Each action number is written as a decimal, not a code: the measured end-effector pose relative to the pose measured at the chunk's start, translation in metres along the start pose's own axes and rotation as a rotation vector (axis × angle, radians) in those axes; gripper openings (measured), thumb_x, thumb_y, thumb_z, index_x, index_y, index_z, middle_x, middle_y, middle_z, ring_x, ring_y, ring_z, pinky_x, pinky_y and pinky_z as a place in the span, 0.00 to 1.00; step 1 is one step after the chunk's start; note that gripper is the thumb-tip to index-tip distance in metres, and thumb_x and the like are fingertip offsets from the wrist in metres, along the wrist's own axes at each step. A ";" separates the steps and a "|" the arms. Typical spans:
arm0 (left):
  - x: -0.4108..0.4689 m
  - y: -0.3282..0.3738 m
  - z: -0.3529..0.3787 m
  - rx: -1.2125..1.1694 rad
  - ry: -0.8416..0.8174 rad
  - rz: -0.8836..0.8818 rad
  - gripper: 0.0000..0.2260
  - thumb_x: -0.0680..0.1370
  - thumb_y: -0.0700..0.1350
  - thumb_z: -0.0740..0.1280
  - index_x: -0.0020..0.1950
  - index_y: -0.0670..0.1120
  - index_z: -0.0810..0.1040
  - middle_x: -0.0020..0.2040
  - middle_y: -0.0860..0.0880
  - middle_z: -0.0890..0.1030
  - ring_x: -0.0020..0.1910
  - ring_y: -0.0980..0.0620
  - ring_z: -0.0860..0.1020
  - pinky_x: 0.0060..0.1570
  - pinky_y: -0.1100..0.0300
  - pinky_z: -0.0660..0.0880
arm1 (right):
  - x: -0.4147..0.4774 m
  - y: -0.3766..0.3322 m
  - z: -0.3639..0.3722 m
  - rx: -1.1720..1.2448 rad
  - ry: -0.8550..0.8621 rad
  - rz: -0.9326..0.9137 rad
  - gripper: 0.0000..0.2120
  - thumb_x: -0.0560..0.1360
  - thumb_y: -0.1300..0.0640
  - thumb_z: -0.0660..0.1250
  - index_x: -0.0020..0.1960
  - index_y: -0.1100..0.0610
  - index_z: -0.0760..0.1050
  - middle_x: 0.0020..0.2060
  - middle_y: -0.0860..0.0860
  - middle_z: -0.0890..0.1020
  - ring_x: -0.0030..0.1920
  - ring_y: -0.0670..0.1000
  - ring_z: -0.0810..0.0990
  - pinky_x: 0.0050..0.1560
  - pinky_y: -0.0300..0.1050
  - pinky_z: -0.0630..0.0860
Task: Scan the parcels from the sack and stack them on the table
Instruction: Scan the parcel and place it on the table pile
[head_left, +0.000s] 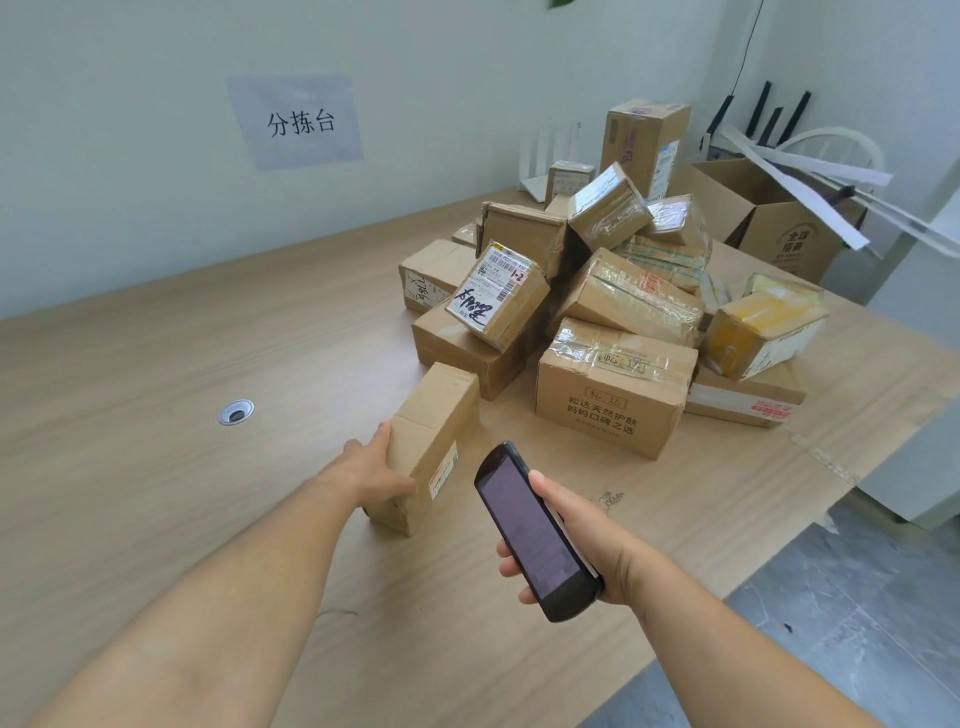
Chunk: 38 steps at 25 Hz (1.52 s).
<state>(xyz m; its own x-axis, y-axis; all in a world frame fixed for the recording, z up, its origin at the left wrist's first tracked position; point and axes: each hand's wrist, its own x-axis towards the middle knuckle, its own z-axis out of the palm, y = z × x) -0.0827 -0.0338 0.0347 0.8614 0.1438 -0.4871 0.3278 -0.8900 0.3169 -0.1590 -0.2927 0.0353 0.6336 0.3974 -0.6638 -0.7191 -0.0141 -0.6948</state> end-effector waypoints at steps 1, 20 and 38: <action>-0.002 0.000 -0.001 -0.051 0.024 0.001 0.43 0.71 0.51 0.70 0.78 0.57 0.47 0.61 0.44 0.67 0.54 0.44 0.74 0.45 0.54 0.76 | -0.002 0.002 0.001 -0.016 -0.005 0.009 0.33 0.78 0.33 0.57 0.62 0.62 0.77 0.46 0.59 0.83 0.47 0.57 0.82 0.47 0.55 0.81; -0.066 -0.040 -0.063 -0.619 0.203 0.083 0.24 0.75 0.42 0.70 0.70 0.54 0.71 0.61 0.48 0.74 0.53 0.49 0.74 0.46 0.58 0.75 | -0.022 0.010 0.028 -0.249 -0.115 0.049 0.32 0.79 0.35 0.58 0.60 0.64 0.77 0.44 0.59 0.82 0.44 0.57 0.82 0.41 0.52 0.81; -0.086 -0.044 -0.058 -0.409 0.295 0.095 0.29 0.72 0.42 0.72 0.72 0.55 0.70 0.63 0.49 0.65 0.56 0.50 0.67 0.53 0.59 0.65 | -0.021 0.014 0.029 -0.540 -0.231 0.106 0.36 0.69 0.32 0.62 0.63 0.59 0.74 0.45 0.58 0.83 0.44 0.56 0.83 0.40 0.49 0.81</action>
<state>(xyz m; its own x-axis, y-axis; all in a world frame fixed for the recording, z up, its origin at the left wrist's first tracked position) -0.1489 0.0180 0.1102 0.9481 0.2394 -0.2090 0.3172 -0.6716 0.6695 -0.1904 -0.2747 0.0478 0.4443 0.5572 -0.7015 -0.4897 -0.5046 -0.7110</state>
